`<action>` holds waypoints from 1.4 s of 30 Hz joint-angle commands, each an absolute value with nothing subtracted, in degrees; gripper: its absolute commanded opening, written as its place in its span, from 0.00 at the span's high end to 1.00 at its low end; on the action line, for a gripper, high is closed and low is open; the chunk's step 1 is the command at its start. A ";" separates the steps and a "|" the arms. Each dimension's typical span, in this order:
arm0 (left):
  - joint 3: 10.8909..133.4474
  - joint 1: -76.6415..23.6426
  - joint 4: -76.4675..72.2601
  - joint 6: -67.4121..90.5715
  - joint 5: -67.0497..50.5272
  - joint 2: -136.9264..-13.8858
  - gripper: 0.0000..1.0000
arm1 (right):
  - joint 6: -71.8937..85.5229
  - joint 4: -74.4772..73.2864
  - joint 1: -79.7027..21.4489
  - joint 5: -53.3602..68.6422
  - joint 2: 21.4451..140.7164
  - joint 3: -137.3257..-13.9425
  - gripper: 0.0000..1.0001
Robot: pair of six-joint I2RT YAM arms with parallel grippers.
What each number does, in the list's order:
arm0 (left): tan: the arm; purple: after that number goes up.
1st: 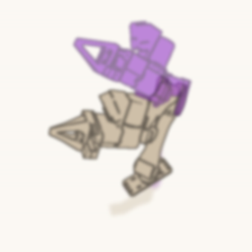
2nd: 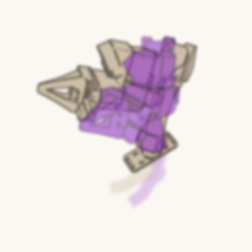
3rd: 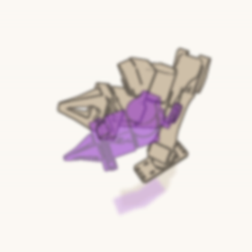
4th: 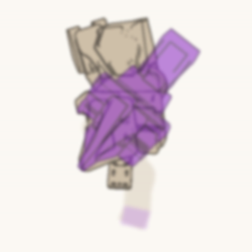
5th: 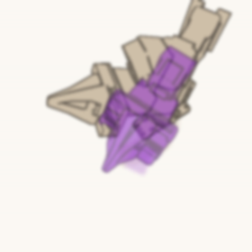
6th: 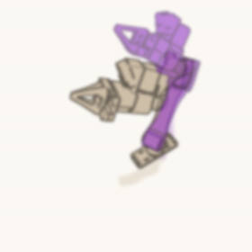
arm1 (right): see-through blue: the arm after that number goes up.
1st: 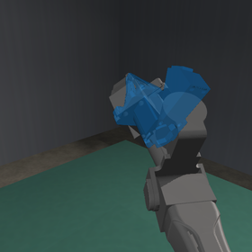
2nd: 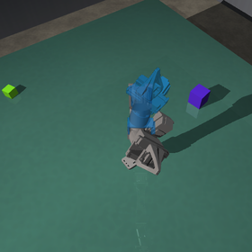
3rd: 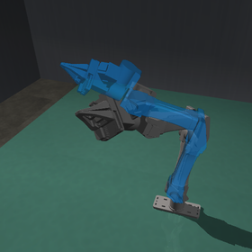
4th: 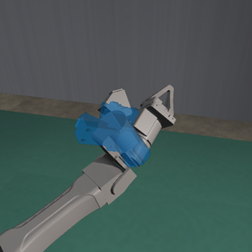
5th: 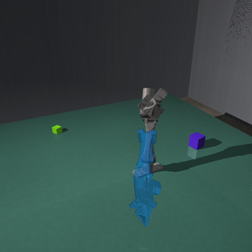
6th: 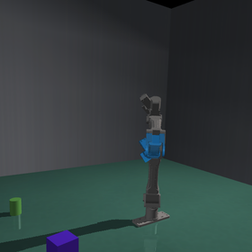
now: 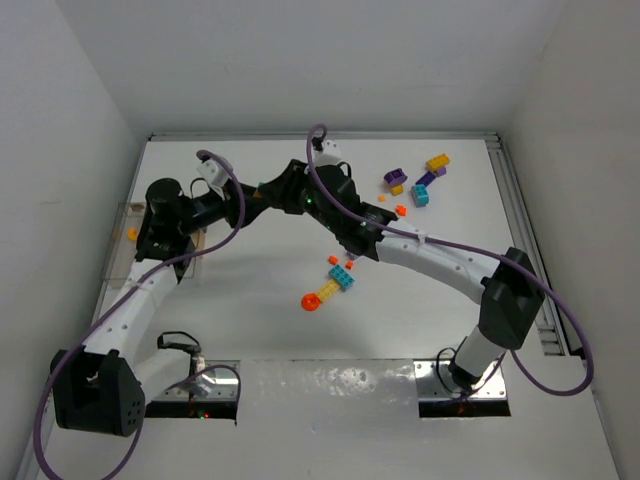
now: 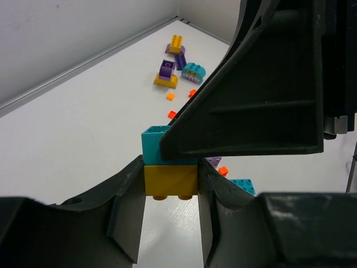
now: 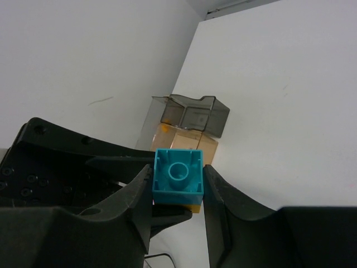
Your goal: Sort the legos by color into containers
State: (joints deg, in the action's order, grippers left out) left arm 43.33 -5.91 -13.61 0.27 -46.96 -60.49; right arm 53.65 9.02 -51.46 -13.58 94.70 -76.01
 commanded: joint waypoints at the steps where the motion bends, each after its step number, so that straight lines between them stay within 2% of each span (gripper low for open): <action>1: 46.49 -6.06 -13.28 -3.94 -47.81 -60.47 1.00 | 54.49 12.22 -51.86 -13.71 94.48 -78.40 1.00; 3: 47.19 -6.06 -10.03 -5.88 -48.43 -60.56 1.00 | 54.06 12.04 -51.85 -14.58 94.48 -78.57 1.00; 9: 47.90 -5.36 11.92 -22.39 -45.01 -59.24 1.00 | 47.56 9.77 -48.44 -19.94 92.90 -80.42 1.00; 17: 46.85 -4.75 16.70 -20.92 -40.61 -56.87 1.00 | 44.56 10.11 -44.03 -23.64 89.04 -74.80 1.00; 19: 47.46 -4.66 14.60 -16.11 -33.52 -57.48 1.00 | 42.37 9.76 -43.86 -23.47 88.77 -74.18 1.00; 21: 53.06 -4.05 16.24 -11.78 -19.82 -62.12 1.00 | 40.18 7.74 -43.86 -22.85 88.51 -73.83 1.00; 22: 61.61 -3.87 18.61 -11.43 -14.90 -65.10 1.00 | 39.38 7.13 -43.86 -22.16 88.16 -73.65 1.00; 23: 67.18 -3.61 25.77 -10.56 -4.41 -72.26 1.00 | 37.90 6.25 -43.86 -21.63 87.89 -72.70 1.00; 24: 72.63 -3.26 30.10 -9.42 0.56 -75.90 1.00 | 37.18 6.15 -43.86 -21.10 87.63 -71.99 1.00; 25: 84.08 -2.64 34.50 -7.75 6.01 -79.77 1.00 | 36.57 6.07 -43.86 -19.88 87.37 -71.46 1.00; 26: 89.59 -0.46 43.33 -4.17 12.42 -86.24 1.00 | 35.78 5.37 -43.86 -19.43 87.19 -70.93 1.00; 29: 100.71 8.22 52.27 0.34 10.03 -92.37 1.00 | 34.28 3.87 -43.86 -17.06 87.71 -71.01 1.00; 32: 97.57 15.35 50.81 2.46 11.33 -90.62 1.00 | 33.49 1.59 -43.95 -15.91 89.11 -72.33 1.00; 37: 82.90 19.50 40.46 0.97 19.85 -85.35 1.00 | 32.34 -2.46 -44.12 -13.71 91.75 -75.23 1.00; 42: 78.84 25.12 34.03 1.40 21.10 -87.62 1.00 | 30.16 -4.30 -45.78 -11.87 92.64 -76.03 1.00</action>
